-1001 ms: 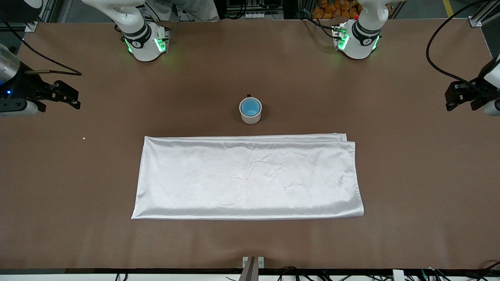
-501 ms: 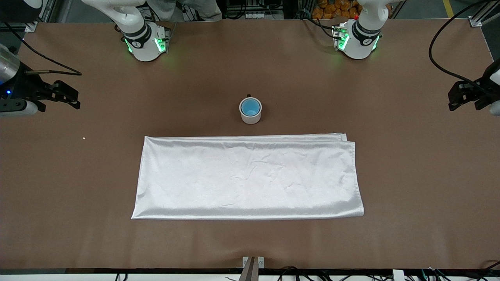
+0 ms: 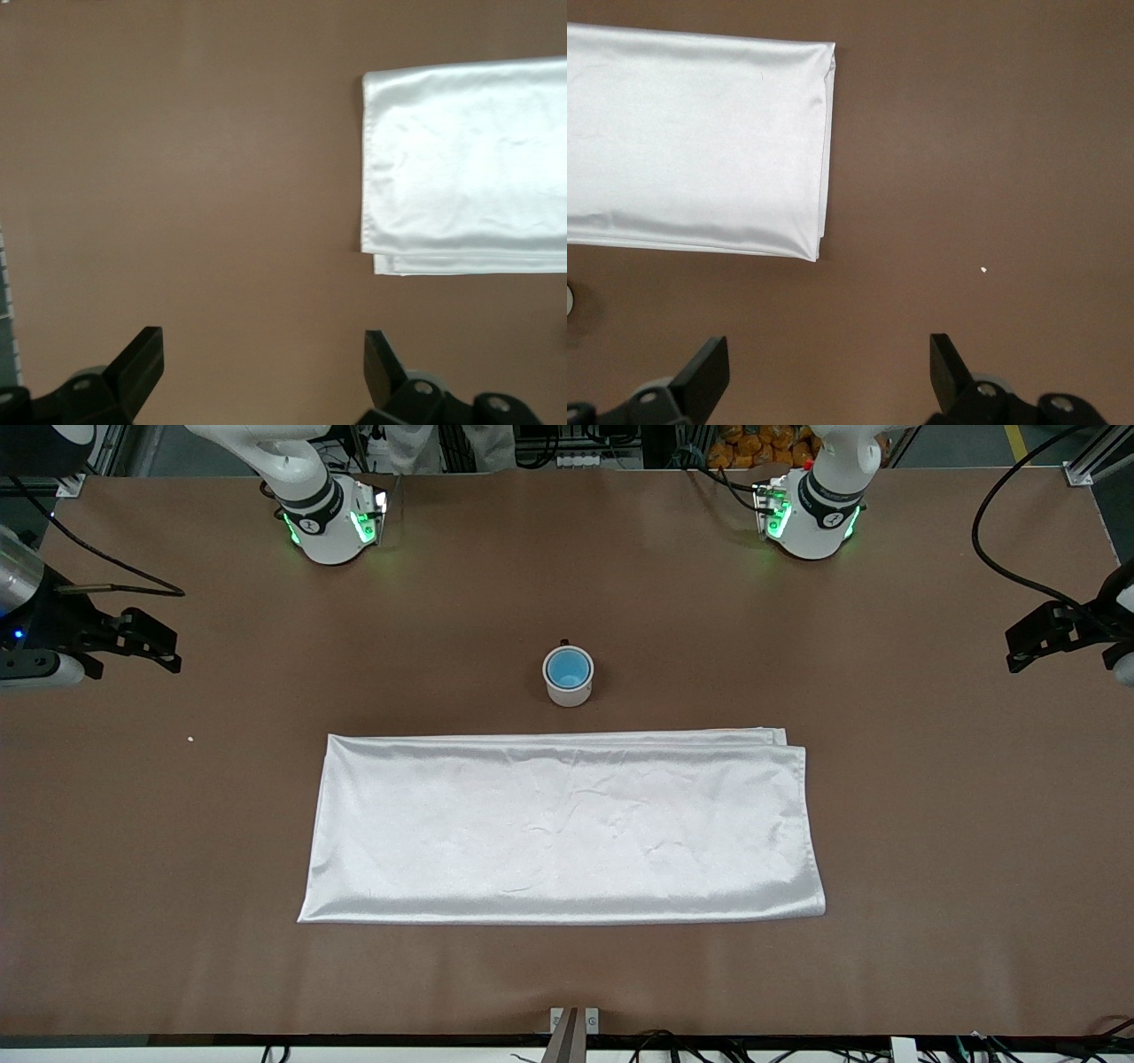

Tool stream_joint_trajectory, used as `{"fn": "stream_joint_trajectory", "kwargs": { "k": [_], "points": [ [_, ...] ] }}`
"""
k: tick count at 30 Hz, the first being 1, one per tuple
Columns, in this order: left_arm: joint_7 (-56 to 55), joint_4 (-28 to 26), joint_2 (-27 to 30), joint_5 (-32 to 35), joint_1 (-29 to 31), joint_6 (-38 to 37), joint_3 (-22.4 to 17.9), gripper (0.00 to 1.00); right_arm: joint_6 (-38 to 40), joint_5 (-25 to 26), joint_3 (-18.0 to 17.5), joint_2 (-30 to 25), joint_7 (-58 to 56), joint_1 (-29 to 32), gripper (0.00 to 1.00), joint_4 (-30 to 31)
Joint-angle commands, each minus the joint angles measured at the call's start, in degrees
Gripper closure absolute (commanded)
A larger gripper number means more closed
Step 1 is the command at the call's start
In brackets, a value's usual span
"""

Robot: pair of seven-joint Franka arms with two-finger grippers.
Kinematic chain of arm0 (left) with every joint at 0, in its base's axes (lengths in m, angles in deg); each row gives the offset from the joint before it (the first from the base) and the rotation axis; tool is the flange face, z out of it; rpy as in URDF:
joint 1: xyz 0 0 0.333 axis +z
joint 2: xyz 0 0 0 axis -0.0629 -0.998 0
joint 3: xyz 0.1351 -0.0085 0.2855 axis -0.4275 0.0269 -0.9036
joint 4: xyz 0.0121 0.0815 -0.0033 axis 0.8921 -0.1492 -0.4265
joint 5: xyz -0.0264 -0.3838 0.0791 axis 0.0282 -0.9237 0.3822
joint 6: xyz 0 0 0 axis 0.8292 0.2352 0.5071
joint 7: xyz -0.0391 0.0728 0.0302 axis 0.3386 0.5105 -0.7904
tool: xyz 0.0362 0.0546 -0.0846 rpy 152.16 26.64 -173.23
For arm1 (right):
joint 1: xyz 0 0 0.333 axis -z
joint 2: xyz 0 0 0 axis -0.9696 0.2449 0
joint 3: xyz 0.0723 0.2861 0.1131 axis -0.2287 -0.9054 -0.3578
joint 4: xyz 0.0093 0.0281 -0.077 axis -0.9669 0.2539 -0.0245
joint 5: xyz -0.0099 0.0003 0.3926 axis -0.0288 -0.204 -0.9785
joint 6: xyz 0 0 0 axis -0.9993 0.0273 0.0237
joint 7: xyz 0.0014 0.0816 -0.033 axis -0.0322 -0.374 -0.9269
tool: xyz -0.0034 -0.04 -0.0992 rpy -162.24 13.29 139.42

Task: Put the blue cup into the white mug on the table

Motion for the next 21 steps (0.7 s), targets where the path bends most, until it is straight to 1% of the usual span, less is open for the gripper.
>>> {"fn": "stream_joint_trajectory", "kwargs": {
  "k": [1, 4, 21],
  "points": [
    [-0.2, -0.3, 0.8, -5.9, 2.0, 1.2, 0.3, 0.00, 0.6, 0.7, -0.2, -0.2, -0.5, 0.3, 0.00, -0.3],
    [-0.2, -0.3, 0.8, -7.6, 2.1, 1.3, 0.3, 0.00, 0.6, 0.7, -0.3, -0.2, -0.5, 0.3, 0.00, -0.3],
    [-0.3, -0.3, 0.9, -7.6, 2.0, 1.4, 0.5, 0.00, 0.6, 0.7, -0.3, -0.1, -0.5, 0.2, 0.00, -0.2]
  ]
}}
